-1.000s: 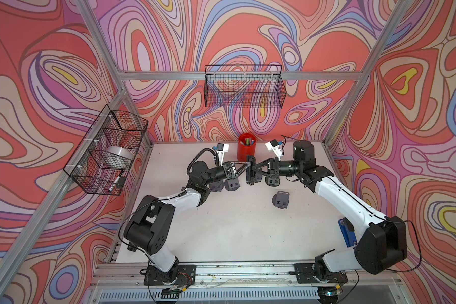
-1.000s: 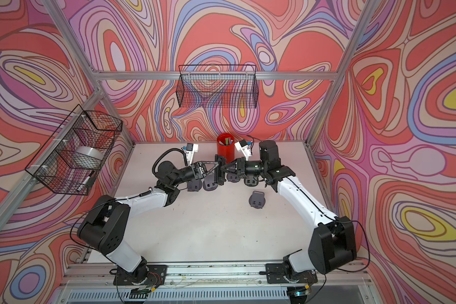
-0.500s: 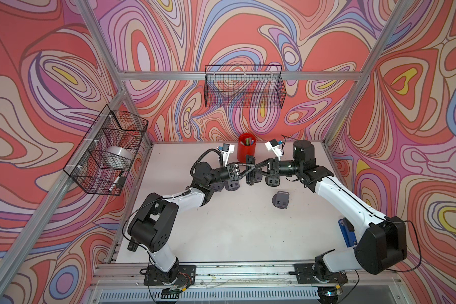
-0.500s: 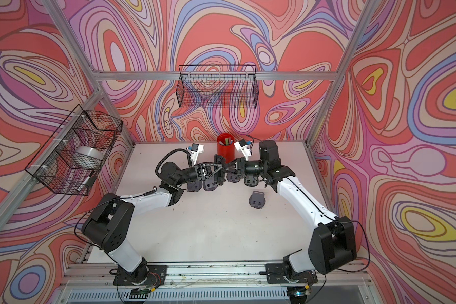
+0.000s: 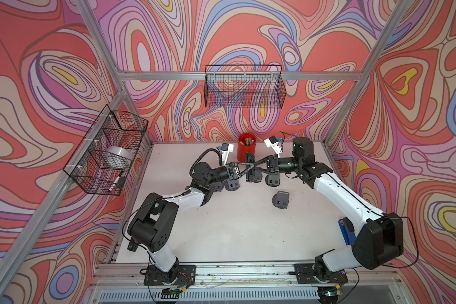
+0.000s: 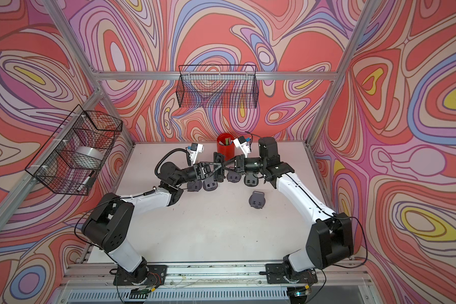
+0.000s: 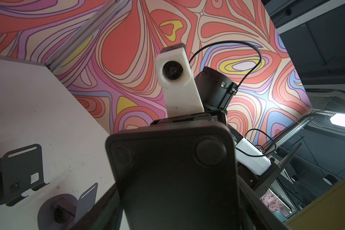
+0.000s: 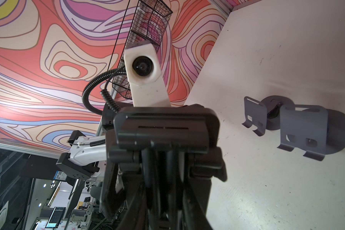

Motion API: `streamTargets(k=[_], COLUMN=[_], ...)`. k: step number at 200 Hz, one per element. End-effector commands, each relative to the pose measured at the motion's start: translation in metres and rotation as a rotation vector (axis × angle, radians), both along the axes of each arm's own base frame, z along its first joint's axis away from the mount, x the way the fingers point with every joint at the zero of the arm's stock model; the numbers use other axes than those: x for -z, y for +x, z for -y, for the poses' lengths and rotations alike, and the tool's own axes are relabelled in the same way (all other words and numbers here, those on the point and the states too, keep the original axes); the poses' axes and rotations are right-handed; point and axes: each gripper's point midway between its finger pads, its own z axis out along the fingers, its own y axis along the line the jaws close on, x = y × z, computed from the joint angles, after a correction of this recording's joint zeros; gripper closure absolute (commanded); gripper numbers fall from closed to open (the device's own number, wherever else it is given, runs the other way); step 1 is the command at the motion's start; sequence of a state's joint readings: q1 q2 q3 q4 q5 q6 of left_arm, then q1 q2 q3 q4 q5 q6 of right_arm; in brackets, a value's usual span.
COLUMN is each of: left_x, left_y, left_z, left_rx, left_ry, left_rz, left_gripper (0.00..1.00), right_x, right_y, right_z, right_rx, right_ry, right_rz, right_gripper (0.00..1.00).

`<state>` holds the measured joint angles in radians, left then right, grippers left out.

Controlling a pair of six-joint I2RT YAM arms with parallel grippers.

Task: Open the phone stand
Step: Place the phone stand at the center of the board.

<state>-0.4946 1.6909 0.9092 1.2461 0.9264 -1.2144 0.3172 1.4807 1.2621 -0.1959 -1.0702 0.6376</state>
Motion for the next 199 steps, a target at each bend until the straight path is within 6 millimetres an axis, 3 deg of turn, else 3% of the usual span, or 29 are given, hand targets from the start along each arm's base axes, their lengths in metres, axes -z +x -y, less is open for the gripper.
streamTargets(k=[1,40,75,127,172,199], left_x=[-0.011,-0.011,-0.009,-0.013,-0.016,-0.019], left_y=[-0.016,-0.014,-0.011,-0.008,-0.005,-0.003], left_z=[0.003,0.005,0.006,0.008,0.009,0.010], left_rx=[0.062,0.077,0.081,0.080,0.075,0.070], left_ry=[-0.016,-0.024,-0.024,-0.023,-0.021,-0.020], left_rz=[0.082,0.070,0.060,0.057,0.051,0.051], left_gripper=[0.26,0.37,0.68,0.97,1.00,1.00], right_x=[-0.015,-0.015,-0.017,-0.016,-0.015,-0.013], right_y=[0.007,0.010,0.011,0.009,0.008,0.006], right_z=[0.000,-0.001,-0.001,-0.001,-0.002,-0.004], right_rx=[-0.001,-0.010,-0.017,-0.024,-0.031,-0.035], right_ry=[0.006,-0.003,-0.009,-0.009,-0.007,-0.010], right_rz=[0.067,0.092,0.110,0.113,0.110,0.108], right_gripper=[1.00,1.00,1.00,1.00,1.00,0.85])
